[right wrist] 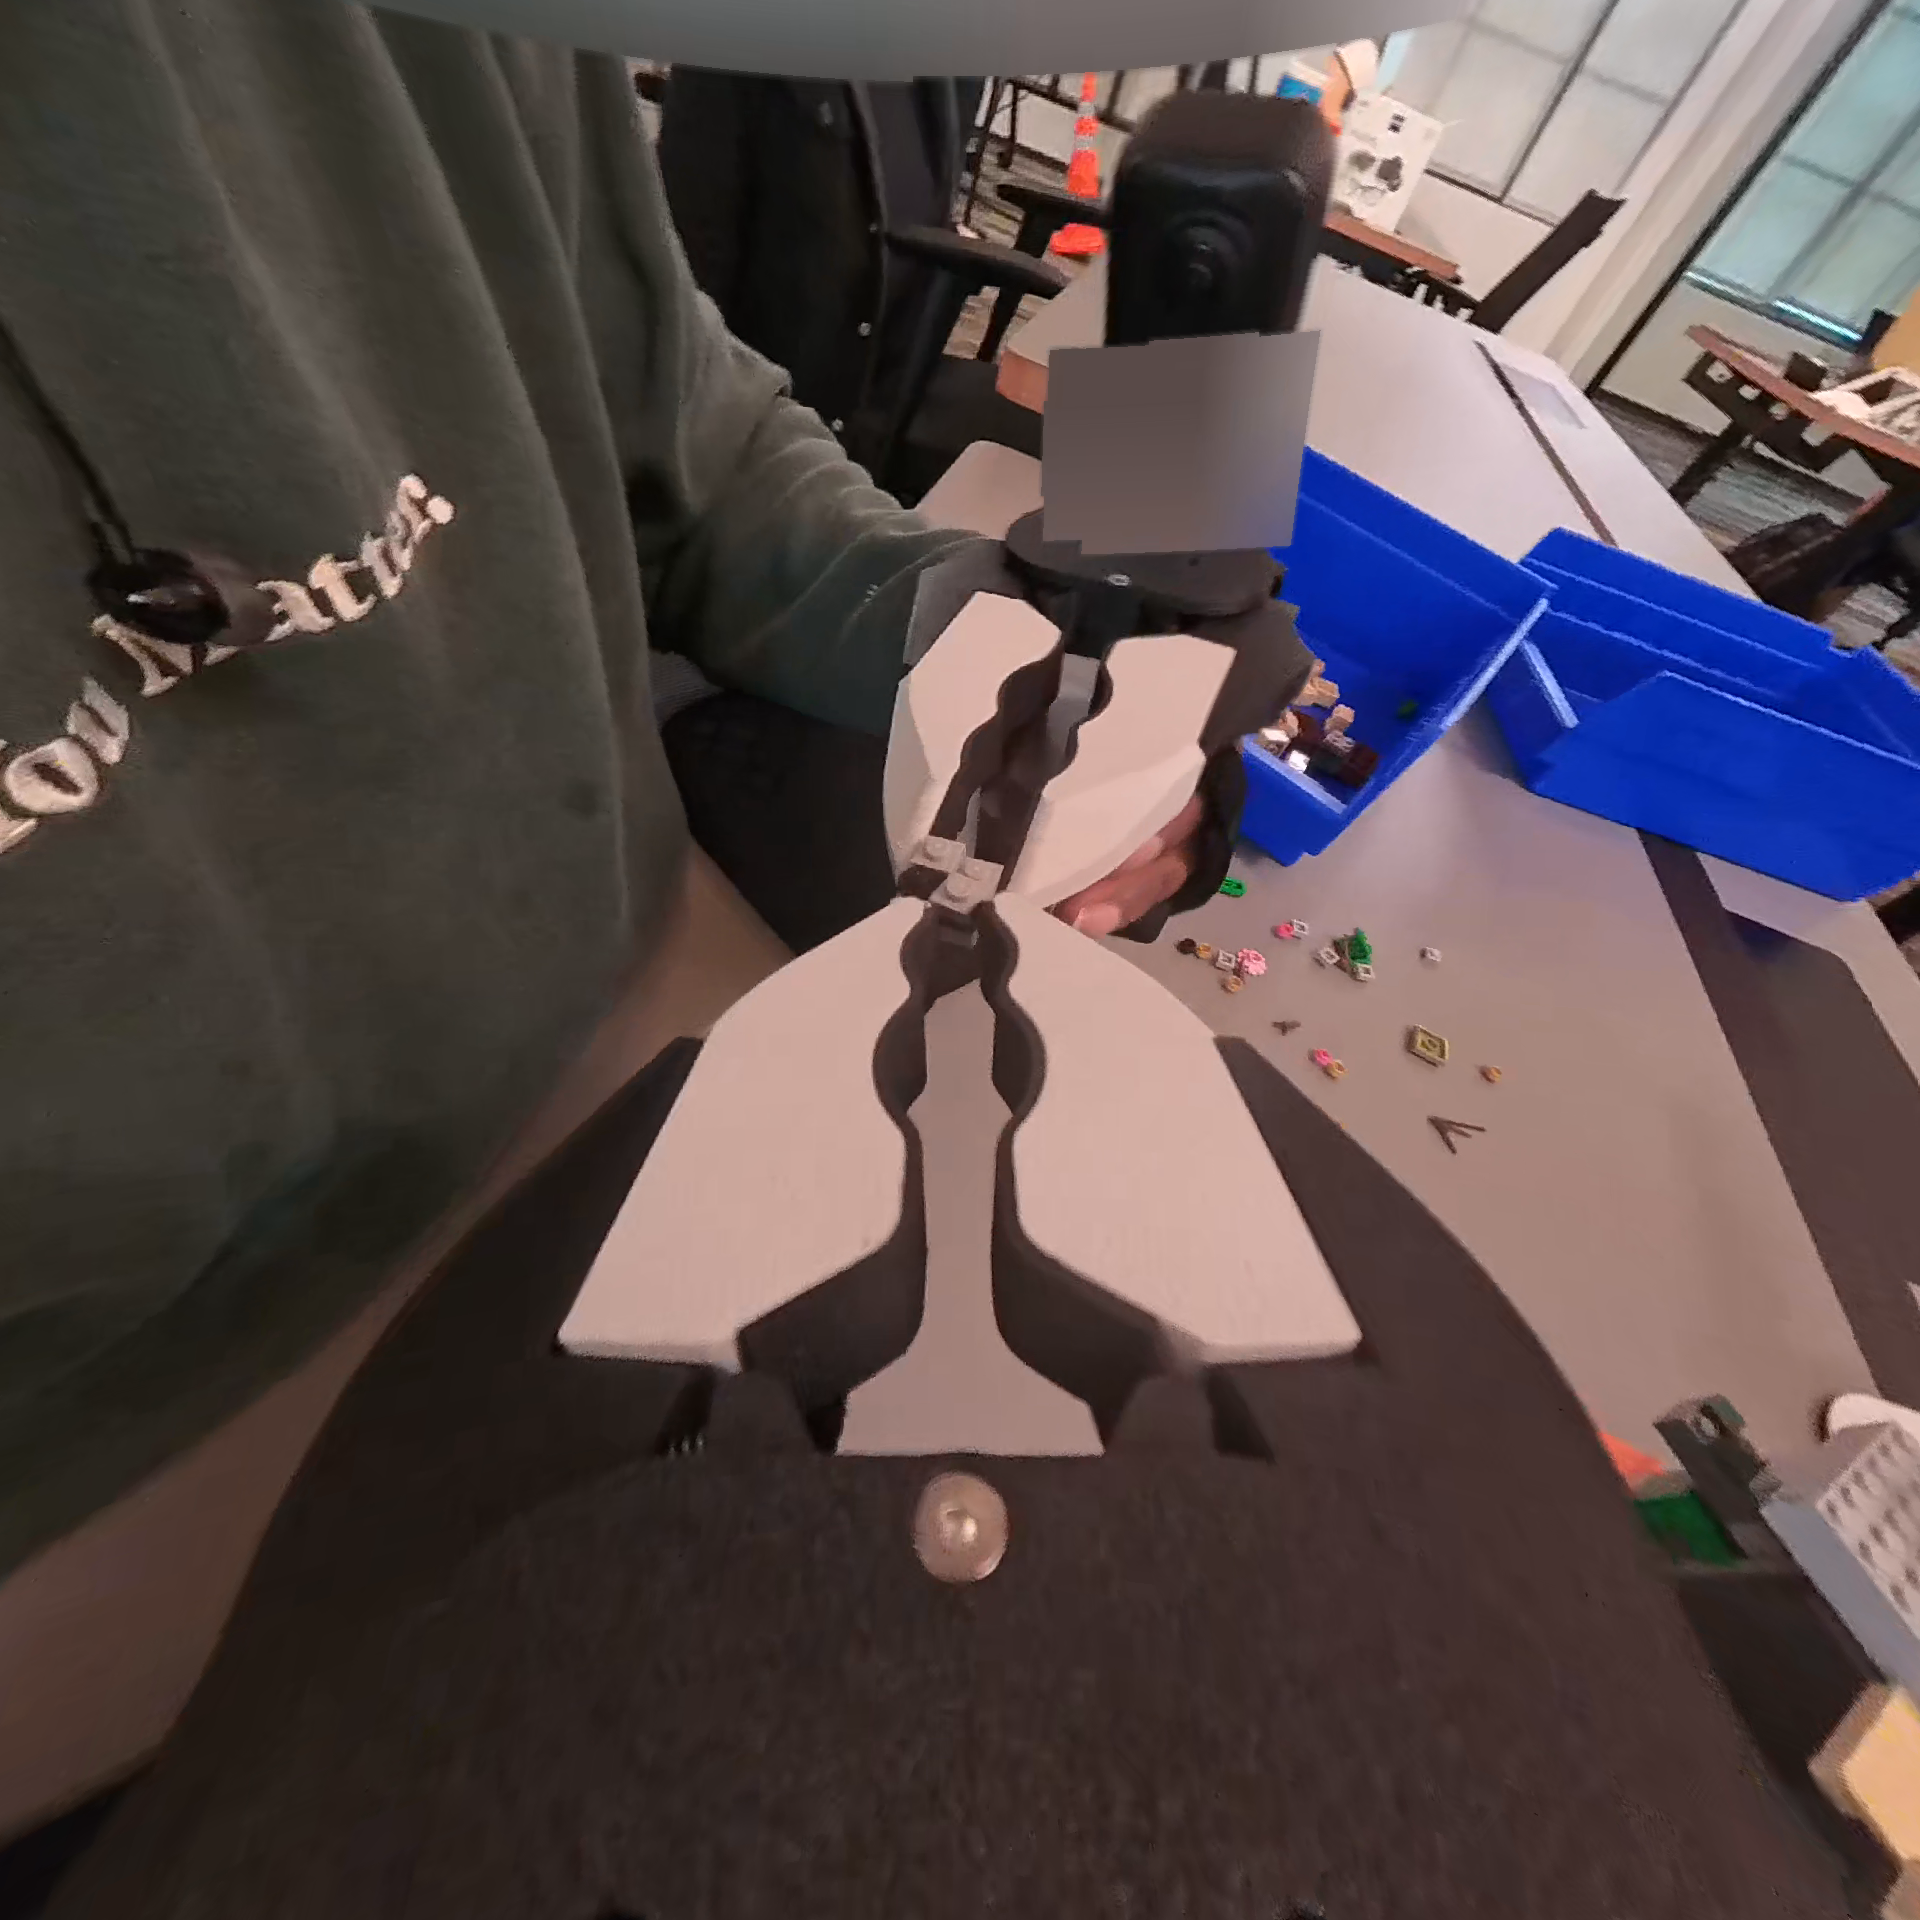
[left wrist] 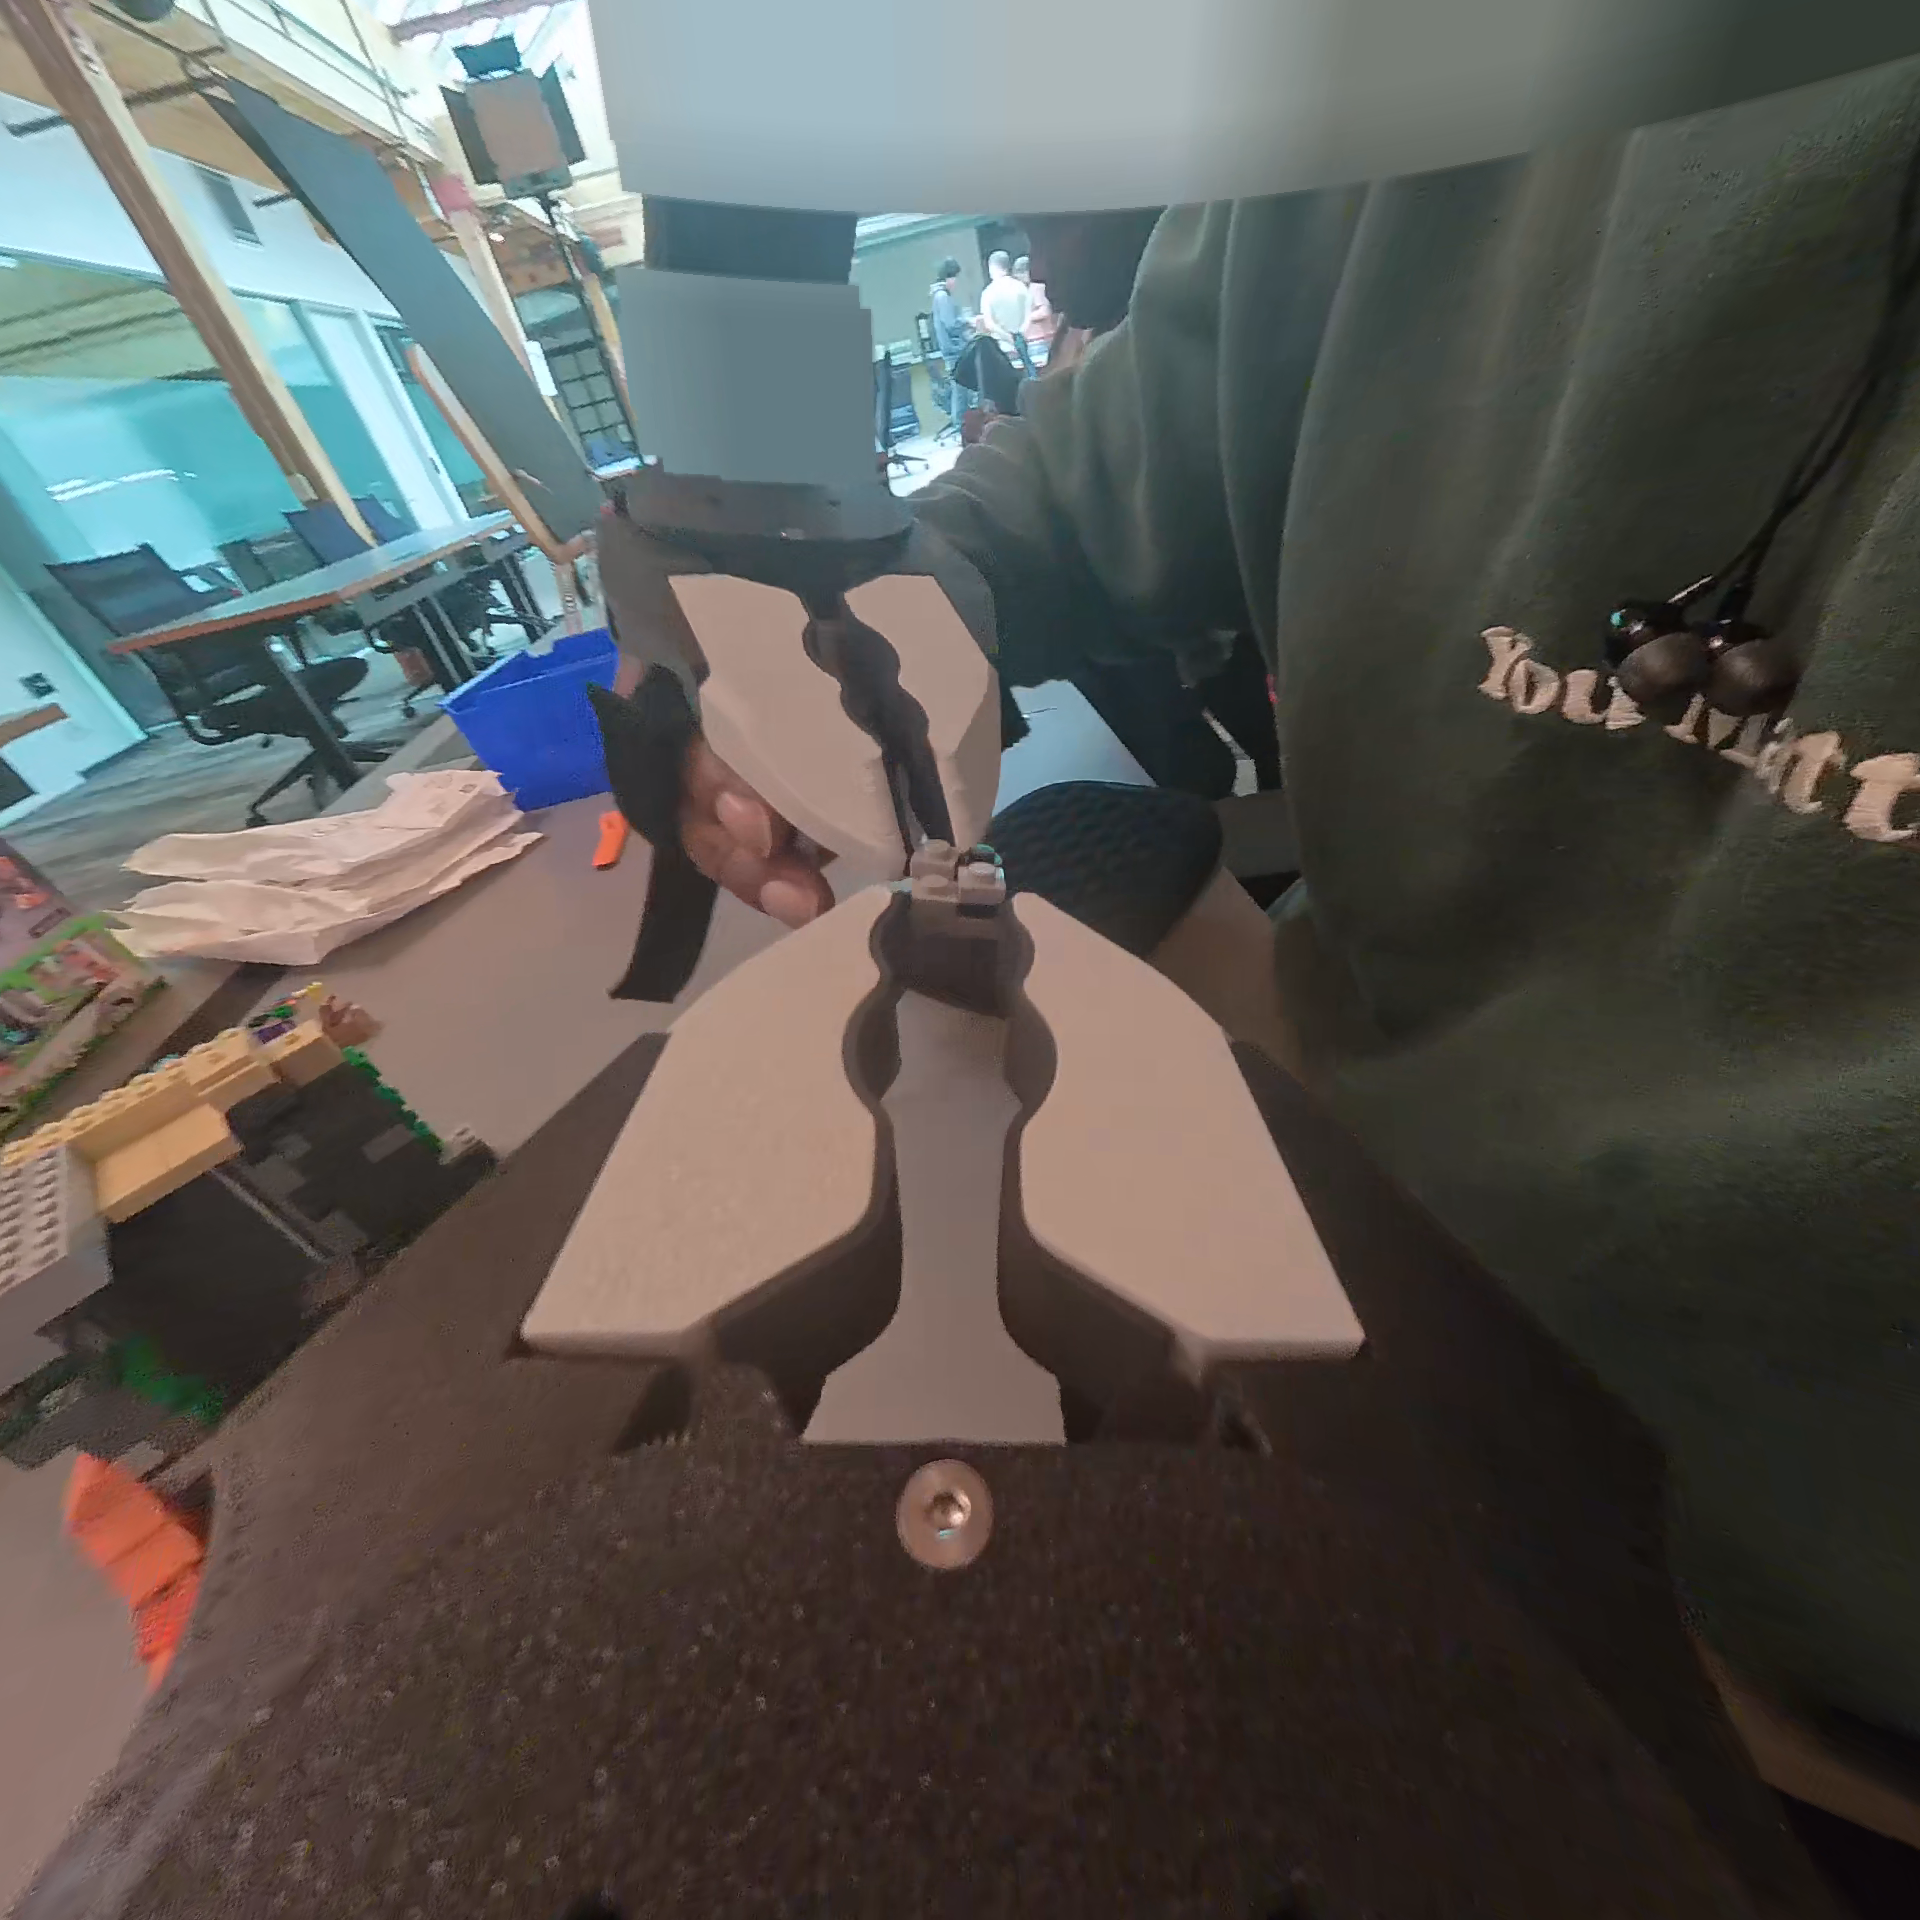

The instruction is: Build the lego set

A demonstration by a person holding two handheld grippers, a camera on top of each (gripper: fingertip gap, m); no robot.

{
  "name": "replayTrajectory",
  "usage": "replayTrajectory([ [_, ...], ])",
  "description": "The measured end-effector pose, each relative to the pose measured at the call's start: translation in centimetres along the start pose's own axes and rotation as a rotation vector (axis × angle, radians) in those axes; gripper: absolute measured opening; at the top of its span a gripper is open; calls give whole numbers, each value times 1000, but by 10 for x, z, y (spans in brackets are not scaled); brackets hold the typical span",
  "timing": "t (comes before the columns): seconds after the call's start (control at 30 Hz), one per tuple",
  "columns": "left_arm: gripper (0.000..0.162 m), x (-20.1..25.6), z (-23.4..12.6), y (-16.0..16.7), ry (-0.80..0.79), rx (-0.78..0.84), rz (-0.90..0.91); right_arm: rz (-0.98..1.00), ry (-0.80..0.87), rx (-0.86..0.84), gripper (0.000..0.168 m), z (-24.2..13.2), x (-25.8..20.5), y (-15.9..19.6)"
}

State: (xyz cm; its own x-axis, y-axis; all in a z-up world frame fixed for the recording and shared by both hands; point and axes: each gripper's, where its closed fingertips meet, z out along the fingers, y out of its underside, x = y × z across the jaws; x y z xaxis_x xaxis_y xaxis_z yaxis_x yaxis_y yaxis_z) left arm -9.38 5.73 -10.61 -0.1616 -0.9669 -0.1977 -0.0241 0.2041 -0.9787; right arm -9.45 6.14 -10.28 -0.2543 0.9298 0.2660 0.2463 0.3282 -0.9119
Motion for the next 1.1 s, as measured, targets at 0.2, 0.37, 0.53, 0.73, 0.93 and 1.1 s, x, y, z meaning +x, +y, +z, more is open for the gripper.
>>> replayTrajectory([
  [0.2, 15, 14, 6, 1, 107, 3, -66, -95, -83, -52, 6, 0, -15, 1],
  [0.37, 15, 23, 11, 1, 186, 7, -104, -142, -153, -74, 5, -2, -25, 1],
  [0.53, 15, 31, 14, 2, 246, 8, -134, -165, -208, -94, 5, -2, -33, 3],
  [0.73, 15, 40, 17, 6, 311, -8, -167, -184, -277, -122, 5, 0, -44, 7],
  [0.93, 15, 43, 18, 9, 328, -8, -191, -194, -306, -148, 5, 2, -46, 11],
  [1.1, 15, 34, 15, 8, 267, 10, -172, -164, -249, -146, 4, 0, -37, 10],
])
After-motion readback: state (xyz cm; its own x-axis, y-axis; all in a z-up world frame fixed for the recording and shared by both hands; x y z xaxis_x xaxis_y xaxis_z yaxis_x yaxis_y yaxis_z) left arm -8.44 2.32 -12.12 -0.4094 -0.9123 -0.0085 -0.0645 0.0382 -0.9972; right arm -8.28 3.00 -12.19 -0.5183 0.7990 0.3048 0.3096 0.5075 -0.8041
